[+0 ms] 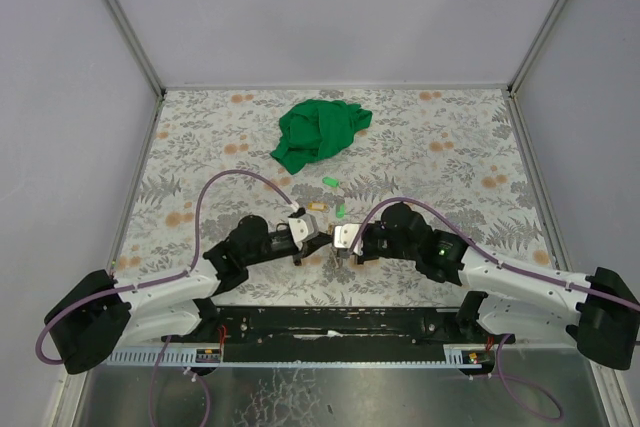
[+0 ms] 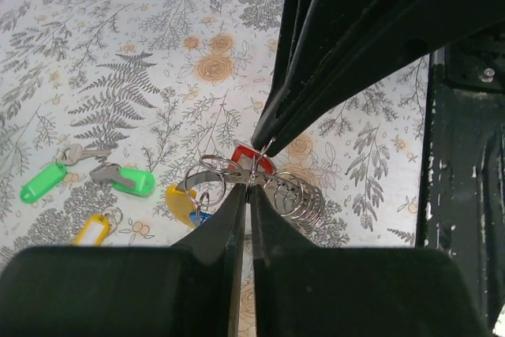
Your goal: Put the keys on the keyring
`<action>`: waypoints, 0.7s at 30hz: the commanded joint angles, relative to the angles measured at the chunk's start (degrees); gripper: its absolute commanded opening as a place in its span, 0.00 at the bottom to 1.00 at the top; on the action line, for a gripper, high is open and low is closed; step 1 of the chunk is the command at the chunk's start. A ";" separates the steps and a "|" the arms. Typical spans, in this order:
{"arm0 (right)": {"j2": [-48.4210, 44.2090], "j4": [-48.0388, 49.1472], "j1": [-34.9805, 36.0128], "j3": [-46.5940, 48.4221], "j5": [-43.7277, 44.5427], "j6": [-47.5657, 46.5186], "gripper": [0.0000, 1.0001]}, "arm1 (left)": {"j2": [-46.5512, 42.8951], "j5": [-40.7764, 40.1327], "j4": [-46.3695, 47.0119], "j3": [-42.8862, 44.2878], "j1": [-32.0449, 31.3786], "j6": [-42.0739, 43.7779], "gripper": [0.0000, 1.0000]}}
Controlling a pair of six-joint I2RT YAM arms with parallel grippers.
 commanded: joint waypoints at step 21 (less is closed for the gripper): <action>3.08 3.45 3.70 0.48 3.84 -2.54 0.00 | 5.33 -13.46 43.37 -10.33 0.01 -22.36 0.00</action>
